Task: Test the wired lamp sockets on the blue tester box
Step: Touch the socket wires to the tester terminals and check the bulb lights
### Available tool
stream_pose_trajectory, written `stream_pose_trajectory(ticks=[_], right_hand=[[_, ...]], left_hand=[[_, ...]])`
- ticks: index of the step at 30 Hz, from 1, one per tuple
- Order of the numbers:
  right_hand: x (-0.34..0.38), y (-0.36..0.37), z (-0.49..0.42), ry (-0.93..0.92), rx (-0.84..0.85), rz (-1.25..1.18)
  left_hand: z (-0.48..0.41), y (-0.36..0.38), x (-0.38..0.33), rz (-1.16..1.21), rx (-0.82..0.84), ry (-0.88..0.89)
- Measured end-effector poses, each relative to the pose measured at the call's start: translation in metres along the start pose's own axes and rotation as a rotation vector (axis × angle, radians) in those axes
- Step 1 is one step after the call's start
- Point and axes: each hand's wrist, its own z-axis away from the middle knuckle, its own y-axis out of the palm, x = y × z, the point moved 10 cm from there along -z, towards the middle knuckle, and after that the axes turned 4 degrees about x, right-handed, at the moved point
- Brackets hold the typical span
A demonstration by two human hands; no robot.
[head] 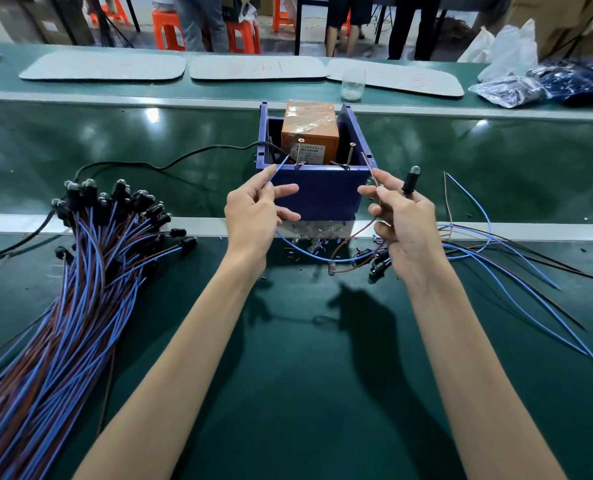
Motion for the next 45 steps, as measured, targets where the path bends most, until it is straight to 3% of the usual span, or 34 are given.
stream_pose_trajectory(ticks=[14, 45], right_hand=[[-0.002, 0.002, 0.000, 0.012, 0.013, 0.024], [0.001, 0.004, 0.003, 0.018, 0.035, 0.021]], left_hand=[[0.001, 0.004, 0.001, 0.106, 0.019, -0.026], [0.002, 0.004, -0.001, 0.085, 0.008, -0.050]])
